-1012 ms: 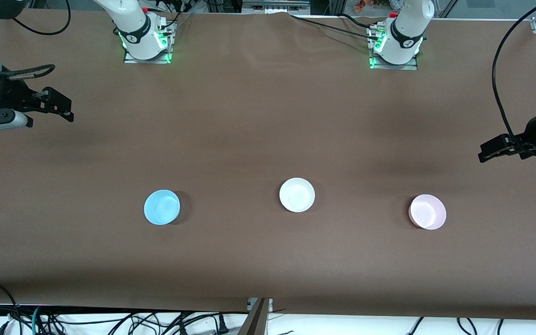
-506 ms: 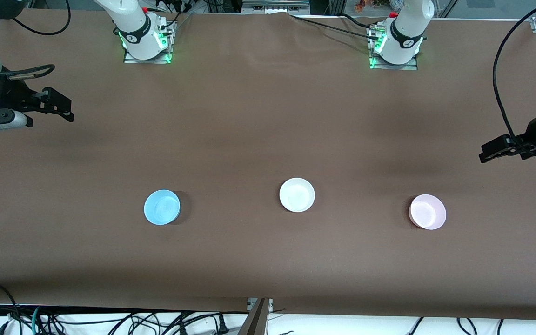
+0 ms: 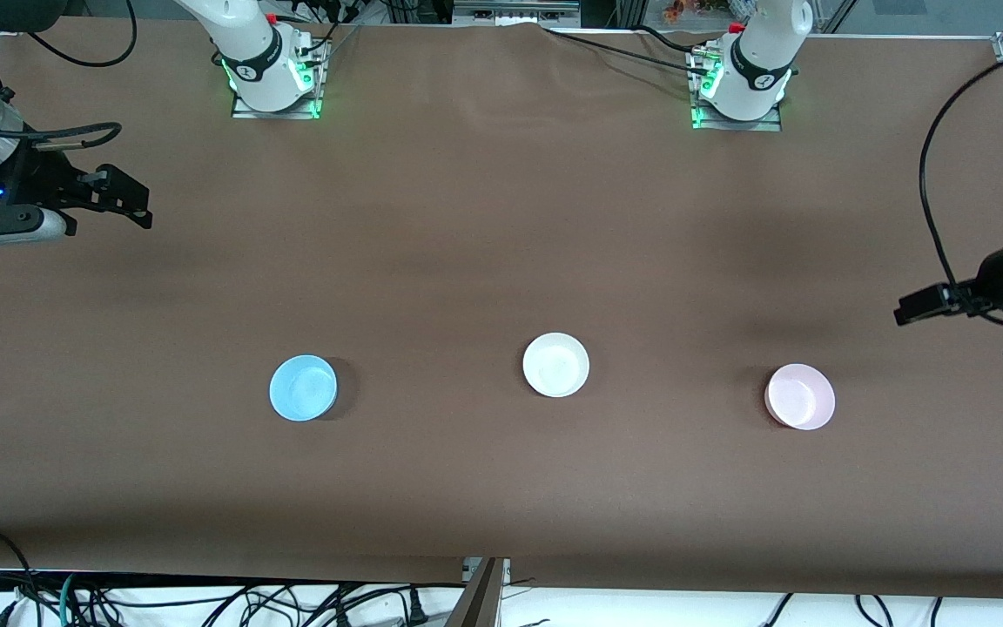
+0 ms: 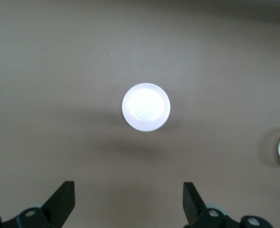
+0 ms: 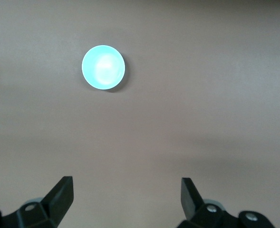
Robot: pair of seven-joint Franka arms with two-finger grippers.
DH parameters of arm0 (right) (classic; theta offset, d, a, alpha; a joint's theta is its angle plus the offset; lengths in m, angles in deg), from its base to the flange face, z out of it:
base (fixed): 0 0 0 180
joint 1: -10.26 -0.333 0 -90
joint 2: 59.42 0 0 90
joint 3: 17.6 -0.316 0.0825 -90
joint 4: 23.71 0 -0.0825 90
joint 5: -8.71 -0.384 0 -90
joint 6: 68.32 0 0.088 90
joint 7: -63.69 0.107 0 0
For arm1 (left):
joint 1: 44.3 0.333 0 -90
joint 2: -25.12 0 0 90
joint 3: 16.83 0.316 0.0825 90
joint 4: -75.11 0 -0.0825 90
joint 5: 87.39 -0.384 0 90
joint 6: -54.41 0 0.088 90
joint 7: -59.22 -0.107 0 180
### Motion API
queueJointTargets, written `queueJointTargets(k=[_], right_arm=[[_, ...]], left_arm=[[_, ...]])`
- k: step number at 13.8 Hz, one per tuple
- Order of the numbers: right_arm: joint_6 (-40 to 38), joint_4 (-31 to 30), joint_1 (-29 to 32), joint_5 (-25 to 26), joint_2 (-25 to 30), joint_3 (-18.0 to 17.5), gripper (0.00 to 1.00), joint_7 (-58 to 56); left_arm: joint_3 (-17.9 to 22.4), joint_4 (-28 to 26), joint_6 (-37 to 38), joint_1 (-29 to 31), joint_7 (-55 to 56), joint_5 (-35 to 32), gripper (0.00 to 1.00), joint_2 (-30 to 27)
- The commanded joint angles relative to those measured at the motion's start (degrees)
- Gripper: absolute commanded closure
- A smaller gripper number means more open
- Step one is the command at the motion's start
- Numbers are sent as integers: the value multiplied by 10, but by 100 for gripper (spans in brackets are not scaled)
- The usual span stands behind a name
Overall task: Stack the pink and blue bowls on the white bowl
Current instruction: 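Move the left gripper down over the pink bowl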
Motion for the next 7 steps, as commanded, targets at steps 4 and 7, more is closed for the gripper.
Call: queueJointTargets(k=[4,7], right_arm=[[7,-8,9,4,6,-8,0,7],[4,4,9,4,-1,-8,0,7]], left_arm=[[-1,-30,-153,26,-18,-1,0,98],[-1,-59,-235,27,-17,-27,0,139]])
